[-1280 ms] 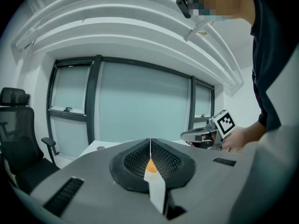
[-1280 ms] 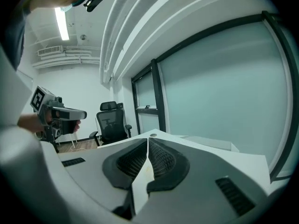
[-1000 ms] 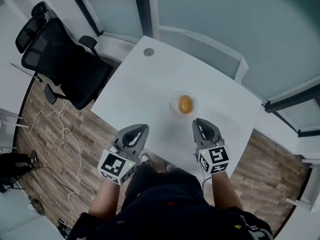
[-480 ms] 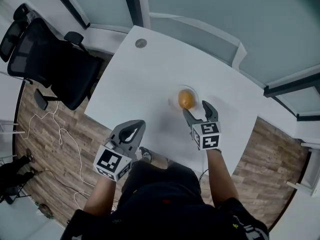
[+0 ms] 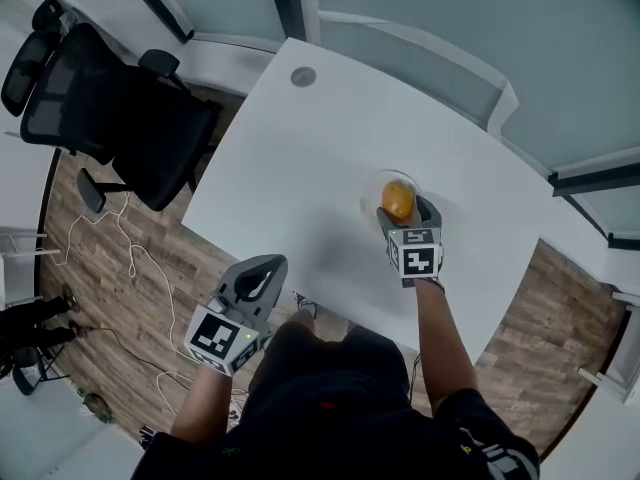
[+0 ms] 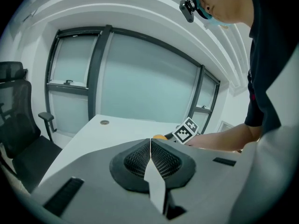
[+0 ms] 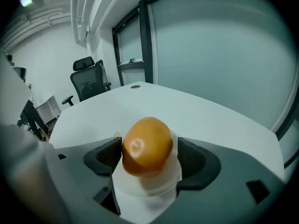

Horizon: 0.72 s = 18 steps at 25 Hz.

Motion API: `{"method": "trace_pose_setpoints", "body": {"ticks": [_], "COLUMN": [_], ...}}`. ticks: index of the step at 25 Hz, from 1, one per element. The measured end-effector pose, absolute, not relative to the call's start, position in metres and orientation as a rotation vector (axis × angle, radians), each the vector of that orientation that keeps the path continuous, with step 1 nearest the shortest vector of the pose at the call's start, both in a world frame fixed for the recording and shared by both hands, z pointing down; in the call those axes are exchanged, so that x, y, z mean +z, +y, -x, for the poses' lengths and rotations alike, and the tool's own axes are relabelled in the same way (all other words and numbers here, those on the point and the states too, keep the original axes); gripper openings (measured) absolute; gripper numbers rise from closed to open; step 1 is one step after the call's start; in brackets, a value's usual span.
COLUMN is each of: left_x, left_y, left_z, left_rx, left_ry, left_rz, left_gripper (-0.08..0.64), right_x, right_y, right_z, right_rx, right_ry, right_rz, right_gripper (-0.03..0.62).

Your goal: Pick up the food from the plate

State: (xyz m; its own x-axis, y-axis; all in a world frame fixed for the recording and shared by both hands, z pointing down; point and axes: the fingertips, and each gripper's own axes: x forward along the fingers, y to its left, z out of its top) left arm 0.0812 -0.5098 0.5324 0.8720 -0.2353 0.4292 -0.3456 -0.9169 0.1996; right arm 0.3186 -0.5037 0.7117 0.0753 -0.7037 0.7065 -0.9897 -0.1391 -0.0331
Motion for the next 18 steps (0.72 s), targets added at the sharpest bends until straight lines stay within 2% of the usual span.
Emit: {"method": "trace_pose_setpoints", "body": {"ticks": [6, 18], "left_x": [0.527, 0.465], "left_y": [-0.515, -0.511], "left_z": [-0.073, -0.094], "left_rx": [0.581, 0.429], "left_ry": [-0.46, -0.345], "left_rz": [-2.749, -2.913], "left_gripper": [0.023, 0.023], "right_x": [0.696, 0.548], "right_y": [-0.51, -0.465], "right_z": [-0.32, -0.313], "right_rx": [0.721, 0.405], "right_ry": [-1.66, -1.735], "right_rz": [-1.943, -2.118], "right_gripper": [0.356, 0.354]}}
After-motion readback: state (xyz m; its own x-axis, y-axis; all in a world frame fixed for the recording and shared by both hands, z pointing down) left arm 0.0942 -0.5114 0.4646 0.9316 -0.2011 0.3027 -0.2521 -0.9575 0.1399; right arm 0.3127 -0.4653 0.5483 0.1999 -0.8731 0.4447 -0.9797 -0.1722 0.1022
